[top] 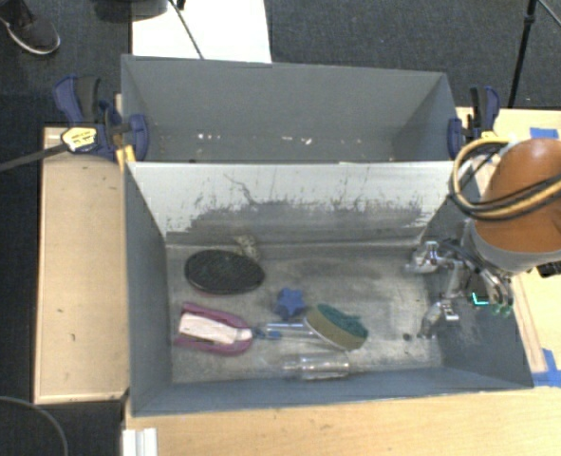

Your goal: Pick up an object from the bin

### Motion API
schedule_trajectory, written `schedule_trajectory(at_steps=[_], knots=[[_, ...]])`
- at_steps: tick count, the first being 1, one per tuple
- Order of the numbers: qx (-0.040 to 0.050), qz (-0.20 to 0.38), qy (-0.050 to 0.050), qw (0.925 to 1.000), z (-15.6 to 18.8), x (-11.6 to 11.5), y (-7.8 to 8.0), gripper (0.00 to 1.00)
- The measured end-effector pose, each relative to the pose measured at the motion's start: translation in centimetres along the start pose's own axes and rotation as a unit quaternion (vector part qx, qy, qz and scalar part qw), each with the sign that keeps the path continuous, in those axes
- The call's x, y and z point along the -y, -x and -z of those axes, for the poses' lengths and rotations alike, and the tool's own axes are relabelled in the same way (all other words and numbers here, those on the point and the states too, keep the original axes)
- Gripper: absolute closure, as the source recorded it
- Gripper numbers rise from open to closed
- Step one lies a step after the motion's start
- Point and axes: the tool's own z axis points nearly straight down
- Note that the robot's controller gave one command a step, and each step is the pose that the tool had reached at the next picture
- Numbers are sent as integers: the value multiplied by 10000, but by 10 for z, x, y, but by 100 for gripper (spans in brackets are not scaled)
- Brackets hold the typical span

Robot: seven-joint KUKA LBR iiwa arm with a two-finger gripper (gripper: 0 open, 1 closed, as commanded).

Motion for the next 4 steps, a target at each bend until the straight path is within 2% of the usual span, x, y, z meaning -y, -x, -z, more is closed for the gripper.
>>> schedule_trajectory(at_steps=[1,2,3,4], knots=[[20,683,9,9977,-53,-90,-14,0],[37,675,-10,9977,-51,-86,-13,100],[73,759,-14,9971,29,-89,-5,100],[88,736,-5,9973,181,-135,9,100]])
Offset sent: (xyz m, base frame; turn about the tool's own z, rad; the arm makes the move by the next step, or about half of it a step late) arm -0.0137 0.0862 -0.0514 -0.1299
